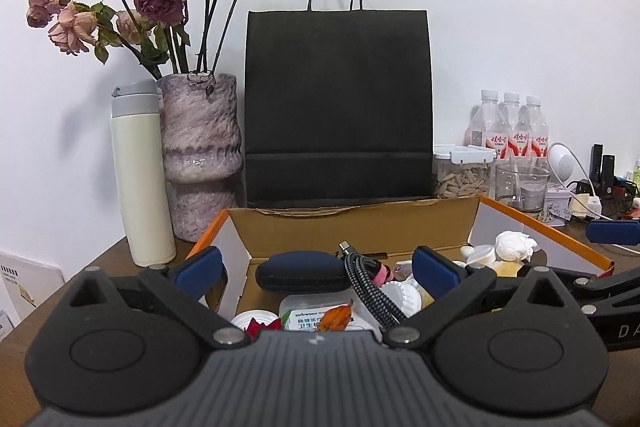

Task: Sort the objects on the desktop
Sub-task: 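Lower the yellow block and orange piece into the box and open both grippers, then grasp the small white cap with the right gripper while left approaches the black USB cable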

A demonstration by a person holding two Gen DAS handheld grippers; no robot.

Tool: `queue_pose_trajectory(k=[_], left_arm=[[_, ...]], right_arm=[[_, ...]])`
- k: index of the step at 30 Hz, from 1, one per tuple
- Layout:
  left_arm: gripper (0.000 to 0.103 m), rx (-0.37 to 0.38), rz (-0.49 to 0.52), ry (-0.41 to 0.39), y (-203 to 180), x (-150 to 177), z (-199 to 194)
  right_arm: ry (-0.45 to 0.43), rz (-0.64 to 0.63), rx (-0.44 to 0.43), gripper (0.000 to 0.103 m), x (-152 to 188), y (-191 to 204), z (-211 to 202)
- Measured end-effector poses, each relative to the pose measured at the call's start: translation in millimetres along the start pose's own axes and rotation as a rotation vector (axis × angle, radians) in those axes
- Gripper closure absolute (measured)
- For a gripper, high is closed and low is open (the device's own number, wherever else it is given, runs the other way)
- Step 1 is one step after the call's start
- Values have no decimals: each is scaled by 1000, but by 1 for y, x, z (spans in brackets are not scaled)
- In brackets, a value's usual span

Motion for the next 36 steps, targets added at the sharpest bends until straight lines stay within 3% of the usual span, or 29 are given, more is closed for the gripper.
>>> queue_pose_trajectory(k=[13,23,36], left_arm=[[0,23,-26,-30,5,2,-26],[0,15,-66,9,14,16,-61],[0,-30,-125,225,19,52,-75]], right_arm=[[-16,-20,2,0,4,6,-19],[25,-27,-8,0,18,16,-55],[160,38,34,0,40,7,-71]])
Point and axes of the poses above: each gripper's, at about its wrist camera, not at the fingertips, and z roughly the way its jaws point, y to its left, x to its underside, the point moved 8 cm from there along z, roughly the way its jaws point, and after that the axes turned 3 degrees about z, right-handed, at the moved point
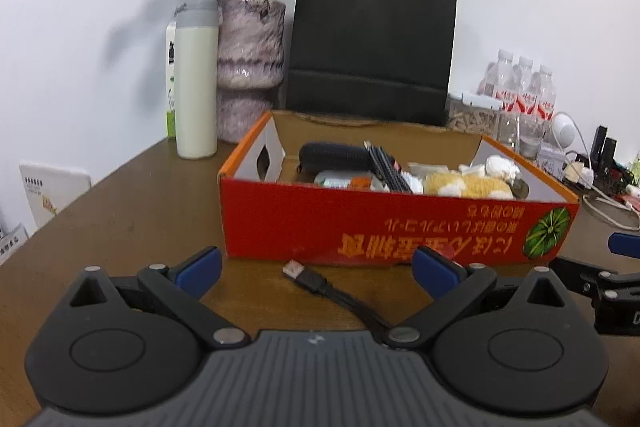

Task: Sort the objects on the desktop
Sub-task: 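Grasp the small white cap with the right gripper while left approaches the black USB cable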

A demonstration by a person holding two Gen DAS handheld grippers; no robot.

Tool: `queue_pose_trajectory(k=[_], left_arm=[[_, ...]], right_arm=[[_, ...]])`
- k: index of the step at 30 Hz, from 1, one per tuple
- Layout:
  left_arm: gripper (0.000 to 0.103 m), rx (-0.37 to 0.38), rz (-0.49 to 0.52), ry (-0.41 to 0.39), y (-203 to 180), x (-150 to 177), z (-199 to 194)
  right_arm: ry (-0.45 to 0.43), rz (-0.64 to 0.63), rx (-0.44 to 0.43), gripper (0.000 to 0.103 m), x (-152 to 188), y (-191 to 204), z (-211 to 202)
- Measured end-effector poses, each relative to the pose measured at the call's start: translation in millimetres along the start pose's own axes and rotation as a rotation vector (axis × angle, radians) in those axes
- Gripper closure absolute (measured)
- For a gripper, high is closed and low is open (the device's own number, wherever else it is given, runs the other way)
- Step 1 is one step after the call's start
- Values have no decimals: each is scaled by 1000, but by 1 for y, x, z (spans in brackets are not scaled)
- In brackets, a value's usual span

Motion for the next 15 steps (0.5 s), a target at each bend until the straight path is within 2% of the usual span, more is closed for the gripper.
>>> queue_pose_trajectory(k=[8,13,15], left_arm=[[0,11,-30,176,-6,21,16],[0,-34,-66,199,2,20,27],[5,-67,-74,208,7,16,33]], right_arm=[[69,3,40,0,10,-3,3],[159,51,57,0,17,-15,16],[199,70,64,0,21,-21,22]])
Point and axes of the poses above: each gripper's, at about its wrist camera, not at the fingertips, and z roughly the way its jaws point, y to its left, x to its underside, the point moved 8 cm from there along z, roughly the way its jaws point, and after that the axes turned 3 degrees about z, right-handed, at the moved point
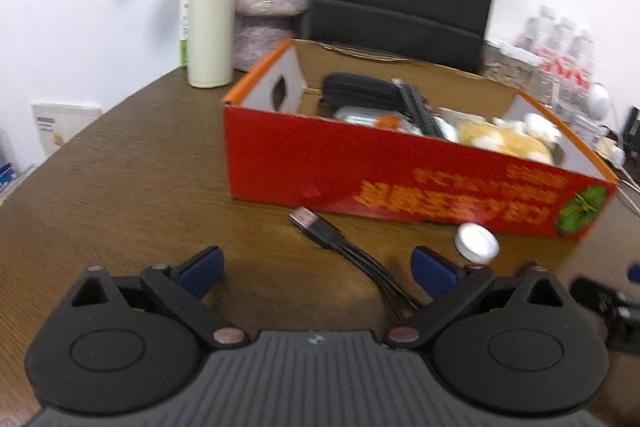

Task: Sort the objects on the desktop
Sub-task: 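Grasp the small white cap with the right gripper while left approaches the black USB cable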

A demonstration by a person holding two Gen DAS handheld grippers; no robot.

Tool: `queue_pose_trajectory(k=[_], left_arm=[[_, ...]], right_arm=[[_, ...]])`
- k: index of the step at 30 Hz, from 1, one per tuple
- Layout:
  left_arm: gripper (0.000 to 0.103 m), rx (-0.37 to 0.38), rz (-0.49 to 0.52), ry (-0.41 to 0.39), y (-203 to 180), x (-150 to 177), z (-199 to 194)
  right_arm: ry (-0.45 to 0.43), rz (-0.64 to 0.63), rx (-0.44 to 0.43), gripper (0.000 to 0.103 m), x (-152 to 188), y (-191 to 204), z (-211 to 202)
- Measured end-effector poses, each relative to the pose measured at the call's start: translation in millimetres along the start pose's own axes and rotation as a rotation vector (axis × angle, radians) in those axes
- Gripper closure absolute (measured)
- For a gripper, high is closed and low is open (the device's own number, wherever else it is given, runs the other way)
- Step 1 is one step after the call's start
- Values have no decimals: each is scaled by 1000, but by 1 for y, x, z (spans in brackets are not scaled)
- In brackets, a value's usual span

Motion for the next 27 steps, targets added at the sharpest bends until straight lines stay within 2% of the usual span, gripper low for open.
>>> queue_pose_trajectory(k=[1,4,6,8,10,13,19,27], left_arm=[[12,-20,-5,12,3,-2,5],[21,-81,19,24,4,-9,15],[33,-99,21,24,4,-12,17],[58,-97,20,13,3,-13,16],[69,-89,32,10,-1,-13,16],[69,-87,46,4,-5,-12,15],[70,-40,11,-5,-5,-8,2],[70,-27,39,-161,9,-23,-46]], right_arm=[[16,2,6,0,2,-2,3],[45,14,13,0,5,-6,7],[59,17,15,0,7,-7,10],[67,20,14,0,8,-7,11],[70,17,17,0,8,-7,11],[72,14,16,0,8,-7,11],[71,17,9,0,7,-7,11],[43,30,-28,1,4,-6,7]])
Point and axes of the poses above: each gripper's, at about its wrist camera, not at the fingertips, and z roughly the way its jaws point, y to its left, x to its underside, the point moved 8 cm from there along z, roughly the way its jaws point, and after that the axes turned 3 degrees about z, right-handed, at the moved point
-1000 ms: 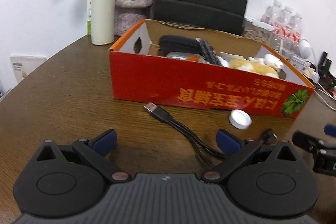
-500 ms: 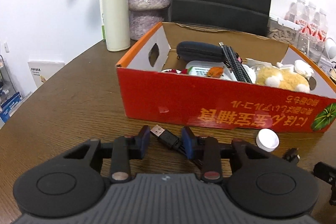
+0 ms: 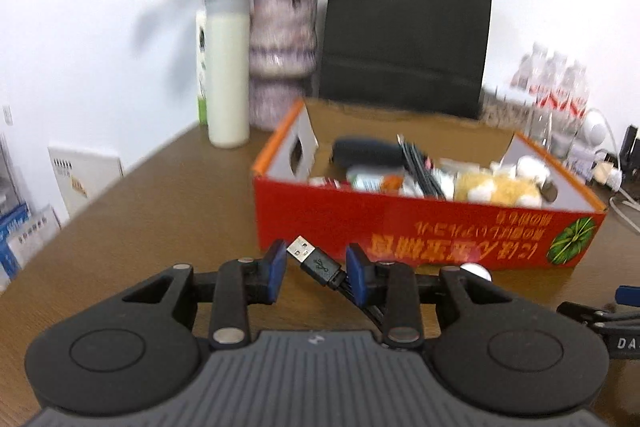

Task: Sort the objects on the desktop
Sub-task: 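Grasp the small white cap with the right gripper while left approaches the black USB cable, then grasp the black USB cable plug with the left gripper while right holds the cap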

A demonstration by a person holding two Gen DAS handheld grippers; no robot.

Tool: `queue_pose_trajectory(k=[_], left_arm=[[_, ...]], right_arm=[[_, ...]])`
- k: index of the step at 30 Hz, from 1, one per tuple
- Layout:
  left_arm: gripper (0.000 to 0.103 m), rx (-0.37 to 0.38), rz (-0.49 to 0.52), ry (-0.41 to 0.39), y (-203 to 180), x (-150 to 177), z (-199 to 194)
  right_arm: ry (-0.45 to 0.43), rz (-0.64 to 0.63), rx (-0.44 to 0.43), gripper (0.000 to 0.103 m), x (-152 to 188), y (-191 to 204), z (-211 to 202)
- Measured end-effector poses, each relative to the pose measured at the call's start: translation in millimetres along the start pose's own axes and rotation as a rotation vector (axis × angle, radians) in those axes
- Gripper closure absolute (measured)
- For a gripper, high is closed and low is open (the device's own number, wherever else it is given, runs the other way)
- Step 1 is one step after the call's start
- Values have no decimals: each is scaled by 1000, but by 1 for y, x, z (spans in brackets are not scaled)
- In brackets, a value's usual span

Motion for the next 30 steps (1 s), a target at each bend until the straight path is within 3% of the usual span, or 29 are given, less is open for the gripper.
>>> queue_pose_trajectory(k=[1,2,4,11,15,17,20,21,22,23,30], left_arm=[[71,1,1,-17,4,-3,-6],[86,6,-2,-30,8,-5,-10],[102,23,-10,-37,16,-9,-15],[101,68,-9,-10,27,-8,-10],[92,97,-43,91,32,3,6],[70,113,-55,137,33,9,14],[64,117,-72,165,32,14,20],[62,119,-78,166,32,15,21],[58,120,-86,168,31,15,22],[56,118,-92,170,30,14,23],[56,39,-74,218,9,17,52]], right_arm=[[-17,-2,-13,1,-2,2,-2],[-31,-6,-24,1,-3,4,-4],[-56,-23,-52,4,-6,13,-6],[-44,-39,-132,13,-17,58,4],[-34,-54,-112,15,-21,78,14],[-14,-57,-111,18,-21,87,22],[27,-76,-98,30,-20,97,35],[25,-84,-88,40,-20,98,37],[20,-99,-80,63,-20,100,38],[12,-107,-83,77,-21,101,36],[-2,-90,-128,76,-18,93,25]])
Point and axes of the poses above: each gripper's, at about its wrist camera, not at the fingertips, and z roughly the way its jaws point, y to its left, x to its underside, the point moved 8 cm from there along z, roughly the way its jaws point, and after that the axes turned 3 degrees about z, right-handed, at the moved point
